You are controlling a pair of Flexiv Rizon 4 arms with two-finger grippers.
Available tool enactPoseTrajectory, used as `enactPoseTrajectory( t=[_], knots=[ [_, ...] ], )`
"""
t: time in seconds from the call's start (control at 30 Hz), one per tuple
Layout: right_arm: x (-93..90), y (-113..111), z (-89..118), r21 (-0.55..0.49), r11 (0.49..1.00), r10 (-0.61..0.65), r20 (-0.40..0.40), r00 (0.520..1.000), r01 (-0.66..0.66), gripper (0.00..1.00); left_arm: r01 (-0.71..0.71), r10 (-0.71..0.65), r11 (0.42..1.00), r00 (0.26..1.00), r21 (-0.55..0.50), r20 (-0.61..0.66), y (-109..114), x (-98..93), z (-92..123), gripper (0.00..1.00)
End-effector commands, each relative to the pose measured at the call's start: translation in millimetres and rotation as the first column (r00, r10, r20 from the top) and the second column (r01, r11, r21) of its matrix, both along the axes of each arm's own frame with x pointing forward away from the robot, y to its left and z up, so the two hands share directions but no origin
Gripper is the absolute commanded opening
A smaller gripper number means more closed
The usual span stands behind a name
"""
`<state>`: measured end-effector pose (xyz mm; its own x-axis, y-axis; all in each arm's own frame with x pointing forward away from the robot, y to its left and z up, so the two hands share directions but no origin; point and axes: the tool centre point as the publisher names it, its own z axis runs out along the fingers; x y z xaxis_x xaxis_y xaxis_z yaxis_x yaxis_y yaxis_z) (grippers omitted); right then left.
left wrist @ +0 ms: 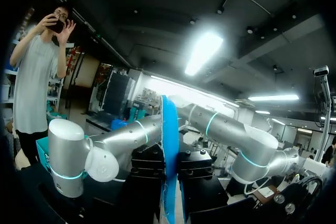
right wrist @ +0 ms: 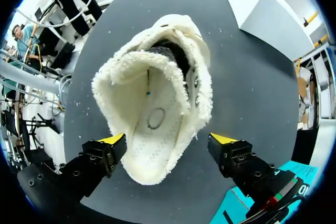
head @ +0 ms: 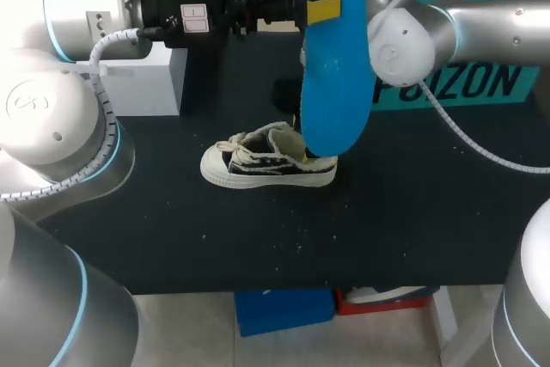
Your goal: Take the shoe out of the shoebox, open the shoe tongue, remove and reinsert the insole, then place the shoe into the shoebox
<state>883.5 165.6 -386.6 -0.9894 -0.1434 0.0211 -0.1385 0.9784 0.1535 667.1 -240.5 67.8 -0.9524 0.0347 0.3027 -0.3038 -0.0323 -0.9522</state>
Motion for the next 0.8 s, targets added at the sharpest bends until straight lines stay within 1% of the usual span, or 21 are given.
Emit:
enactPoseTrajectory(
  t=[0.03,0.2,0.33,0.57,0.6,0.63,0.67,0.73,0.8],
  knots=[
    [12.7,17.1,-11.1,-0.293,0.956,0.012,0.012,1.000,-0.008,1.00,-0.001,0.001,1.000,1.000,-0.003,0.002,-0.8,0.3,-0.8,0.00],
    [20.7,27.1,-15.4,-0.301,0.954,0.017,0.023,1.000,-0.009,1.00,-0.001,0.001,1.000,1.000,-0.003,0.002,-0.8,0.3,-0.8,0.00],
    [24.9,34.5,-18.3,-0.327,0.945,0.026,0.029,0.999,-0.015,1.00,-0.001,0.001,1.000,1.000,-0.003,0.002,-0.8,0.3,-0.8,0.00],
    [24.5,36.2,-21.2,-0.338,0.941,0.021,0.025,0.999,-0.011,1.00,-0.001,0.001,1.000,1.000,-0.003,0.002,-0.8,0.3,-0.8,0.00],
    [23.9,35.6,-21.4,-0.340,0.940,0.020,0.024,1.000,-0.010,0.82,-0.001,0.001,1.000,1.000,-0.003,0.002,-0.8,0.3,-0.8,0.00],
    [23.4,34.9,-21.6,-0.343,0.939,0.016,0.022,1.000,-0.007,0.50,-0.001,0.001,1.000,1.000,-0.003,0.002,-0.8,0.3,-0.8,0.00],
    [23.0,34.2,-21.4,-0.345,0.939,0.010,0.022,1.000,-0.002,0.42,-0.001,0.001,1.000,1.000,-0.003,0.002,-0.8,0.3,-0.8,0.00],
    [22.5,33.3,-21.0,-0.357,0.934,0.005,0.011,1.000,-0.001,0.00,-0.001,0.001,1.000,1.000,-0.003,0.002,-0.8,0.3,-0.8,0.00],
    [21.9,32.7,-21.7,-0.362,0.932,0.006,0.000,1.000,-0.006,0.00,-0.001,0.001,1.000,1.000,-0.003,0.002,-0.8,0.3,-0.8,0.00]
  ],
)
